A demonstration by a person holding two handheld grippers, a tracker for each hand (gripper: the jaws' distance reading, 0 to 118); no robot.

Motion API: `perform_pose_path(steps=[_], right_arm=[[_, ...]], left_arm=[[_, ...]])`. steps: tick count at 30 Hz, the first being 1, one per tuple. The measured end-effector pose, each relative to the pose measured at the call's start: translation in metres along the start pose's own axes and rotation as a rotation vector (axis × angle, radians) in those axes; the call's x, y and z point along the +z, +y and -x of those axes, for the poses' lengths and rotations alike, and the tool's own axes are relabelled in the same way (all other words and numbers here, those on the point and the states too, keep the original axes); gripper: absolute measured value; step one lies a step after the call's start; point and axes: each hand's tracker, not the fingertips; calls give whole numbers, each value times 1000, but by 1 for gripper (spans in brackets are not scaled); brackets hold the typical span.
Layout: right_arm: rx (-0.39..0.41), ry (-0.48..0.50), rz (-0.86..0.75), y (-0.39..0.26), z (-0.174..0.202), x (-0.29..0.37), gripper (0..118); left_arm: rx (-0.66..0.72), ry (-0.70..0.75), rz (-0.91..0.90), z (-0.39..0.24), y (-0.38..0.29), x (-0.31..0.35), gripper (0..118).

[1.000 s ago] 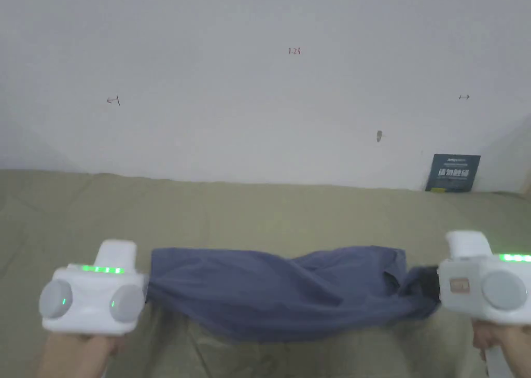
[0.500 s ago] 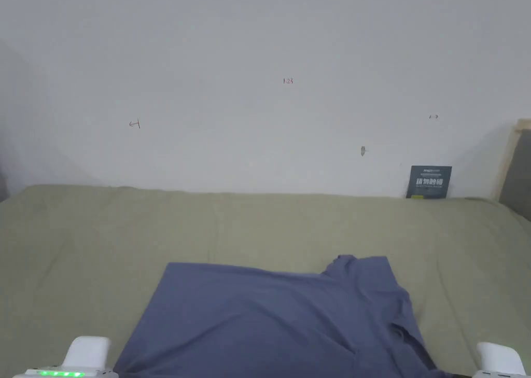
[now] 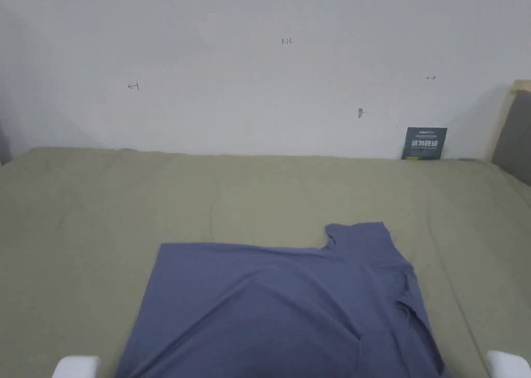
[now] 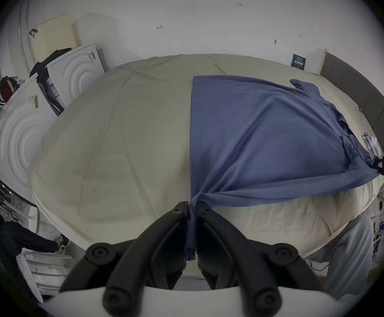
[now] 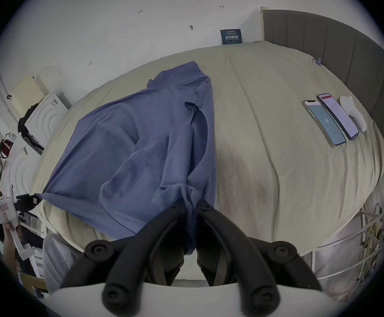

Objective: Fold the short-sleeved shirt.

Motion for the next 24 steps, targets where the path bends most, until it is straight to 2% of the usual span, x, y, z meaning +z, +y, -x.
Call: perform_pose_path(steps=[3,4,5,6,7,8,9,12,14,15,16,17,18,19,20,22,24], right_arm=[[-28,-1,29,2,-4,-6,11],[-34,-11,33,2,-5,-7,24],[-41,-61,35,0,-5,-7,60],[-44,-88,48,-3,-8,-9,94],[-41,-86,66,-5,-12,-10,116],[-54,-94,73,-8,-16,-8,117],[-84,-128,45,-11,-18,1,117],[-52,-177,22,-13,-20,18,117],[32,-194,5,-15,-14,28,117],[87,-220,13,-17,-6,33,114],[129,-241,12,-20,1,36,104],[165,-229,-6,-24,7,42,66],[199,-222,-31,-29,14,48,21],[227,-241,-43,-33,19,51,0],[249,-255,-45,-38,24,52,0],[259,-209,-28,-41,23,54,0],[240,-188,-23,-49,26,51,0]], left_arm=[[-2,3,18,1,-2,-8,5],[3,-2,23,1,-2,-8,5],[18,-11,27,3,-2,-8,7],[46,-38,31,5,-2,-8,18],[63,-63,48,7,-2,-8,47],[69,-72,67,10,-1,-8,100],[78,-70,94,12,-2,-8,118],[62,-47,26,15,-3,6,118],[53,-45,20,18,-2,12,117],[57,-53,17,13,0,29,116],[65,-57,10,13,0,36,111],[77,-77,-10,14,-2,43,86],[72,-90,-17,15,-5,49,39],[70,-80,-11,18,-6,49,1],[70,-57,-12,18,-10,49,1],[70,-58,-8,21,-19,48,1],[83,-67,26,28,-27,42,1]])
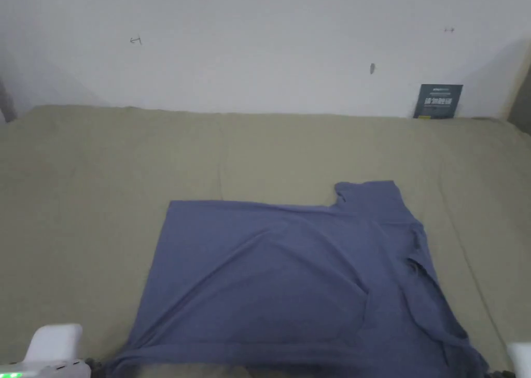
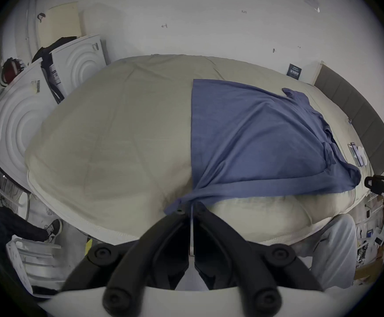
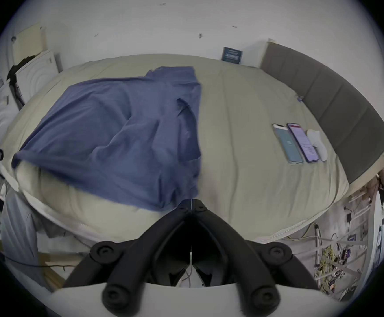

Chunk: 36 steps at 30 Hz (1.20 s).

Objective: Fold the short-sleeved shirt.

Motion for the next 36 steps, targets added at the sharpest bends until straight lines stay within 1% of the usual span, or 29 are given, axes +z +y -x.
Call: perform_pose_path(steps=[4,6,7,8,9,10,11,14,16,17,18,19,21,22,23,24,25,26,27,28,29,30,31,33,34,36], right_arm=[[-23,-1,3,-5,0,-7,0],[-37,6,8,-5,-2,-8,0],[-40,9,7,-5,-3,-8,0],[-43,9,5,-4,-3,-7,0],[-49,10,7,-4,-4,-7,0],[-56,13,8,-3,-5,-7,0],[-64,20,7,-3,-5,-8,0],[-77,36,13,-2,-8,-14,0],[-66,30,11,-1,-6,-16,0],[-64,28,10,-1,-6,-18,0],[-67,27,13,0,-7,-20,0],[-74,29,14,1,-7,-21,0],[-94,36,14,2,-10,-24,0],[-96,35,15,3,-10,-25,0],[-94,33,14,4,-11,-25,0],[-91,29,12,4,-12,-27,0],[-88,28,13,5,-13,-28,0],[-85,26,11,6,-15,-28,1],[-87,23,4,8,-16,-27,1],[-90,23,-4,9,-17,-26,10],[-96,24,-15,10,-18,-24,48],[-102,31,-27,12,-20,-23,48],[-109,41,-33,14,-22,-23,64],[-135,79,4,16,-26,-25,118],[-128,81,-34,20,-29,-27,118],[-155,97,-3,29,-30,-38,118]], left_arm=[[52,-21,36,9,-6,-4,1],[81,-67,50,13,-5,-5,1],[87,-87,52,15,-3,-5,9],[90,-99,55,14,-2,-7,55],[75,-76,48,11,0,-12,106],[57,-50,52,10,1,-18,118],[56,-51,19,10,8,-16,115],[38,-47,55,5,25,-30,116],[19,-22,55,6,17,-55,116],[13,3,75,5,19,-65,115],[36,4,79,4,20,-71,111],[41,-5,80,3,24,-73,103],[33,-30,80,-2,27,-76,71],[25,-28,77,-6,27,-76,46],[3,-31,90,-8,30,-73,9],[1,-95,114,-11,30,-73,9],[18,-122,131,-16,29,-73,9],[-51,-16,114,-21,30,-71,9],[-95,8,79,-27,30,-71,9],[-93,8,82,-27,31,-70,9],[-71,-6,86,-26,32,-69,9],[-76,15,67,-22,34,-67,9],[-71,17,65,-19,33,-67,9],[-61,11,63,-16,34,-65,9],[-51,-1,74,-15,34,-65,9],[-55,2,70,-18,34,-65,9]])
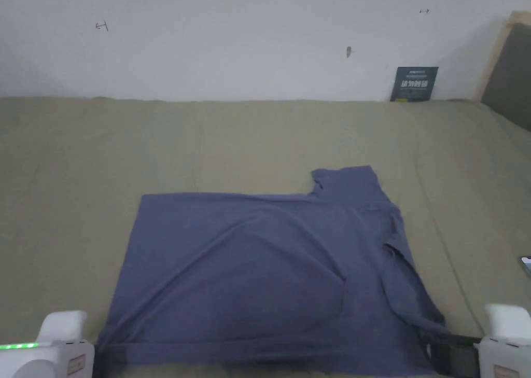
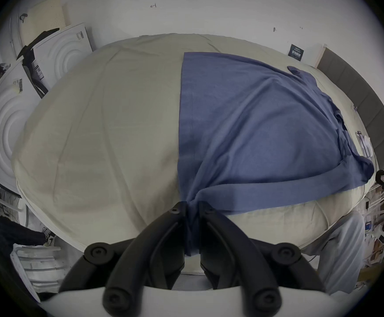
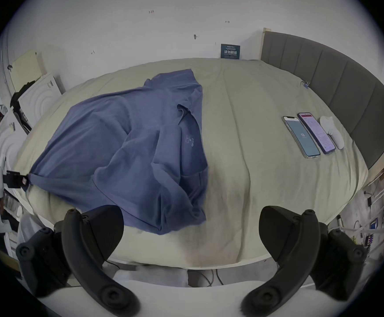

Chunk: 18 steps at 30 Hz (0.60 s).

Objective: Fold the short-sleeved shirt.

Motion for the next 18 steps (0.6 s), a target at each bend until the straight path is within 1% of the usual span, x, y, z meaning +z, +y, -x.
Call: perform_pose_path(steps=[3,4,5,6,7,8,9,10,11,16,18], right_arm=[[-23,25,41,5,-1,-17,117],[-23,31,50,3,0,-20,111],[-20,30,41,2,-2,-20,77],[-12,28,40,2,-4,-21,24],[28,-23,52,1,-8,-25,6],[15,-3,39,-10,-6,-21,6],[-5,48,95,-12,-13,-20,6],[-31,52,89,-14,-16,-18,6],[-34,36,54,-17,-19,-14,6],[-60,40,38,-26,-19,-13,6],[-53,35,24,-23,-17,-10,6]], left_arm=[[4,-6,13,-4,1,0,9],[7,-6,13,-3,1,0,9],[12,-8,14,-3,1,0,9],[19,-12,19,-3,0,-1,9],[21,-12,25,-1,1,-3,9],[24,-15,27,-1,0,-4,9],[26,-16,28,-1,0,-4,9],[24,-13,30,-2,-1,-4,9],[23,-12,27,-2,-2,-5,9],[19,-11,27,-3,-3,-4,9],[18,-12,24,-3,-3,-2,9]])
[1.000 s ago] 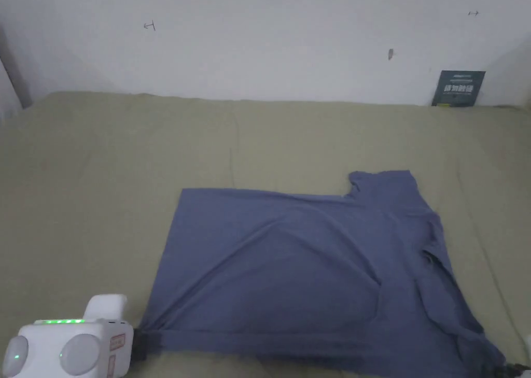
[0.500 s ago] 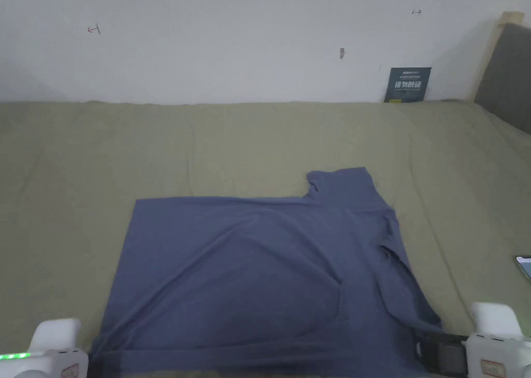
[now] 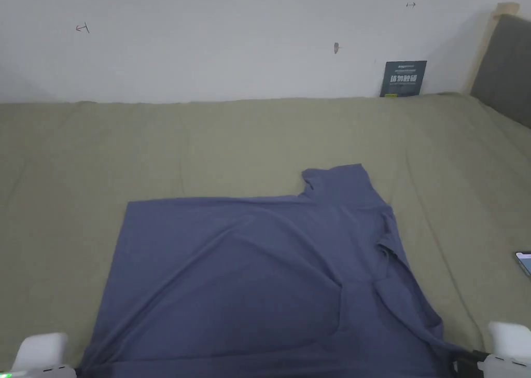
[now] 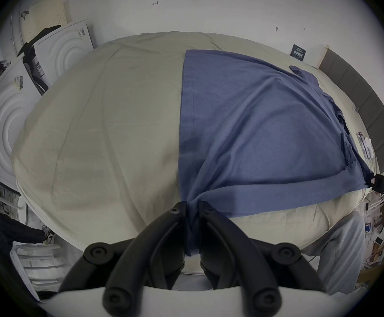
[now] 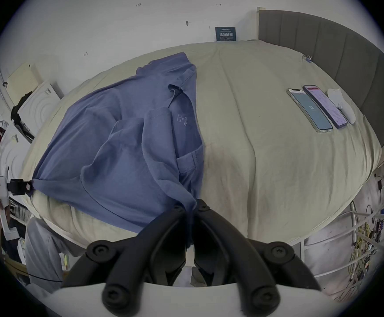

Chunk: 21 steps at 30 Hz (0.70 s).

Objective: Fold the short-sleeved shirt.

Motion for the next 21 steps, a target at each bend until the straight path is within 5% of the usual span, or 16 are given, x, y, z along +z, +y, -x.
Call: perform_pose_path(steps=[11,21], right_arm=[[37,-4,-99,67,12,12,6],[102,-52,-53,170,29,-59,6]], left_arm=[[-49,1,-93,-3,54,15,9],[-79,4,-109,-16,150,-36,9]])
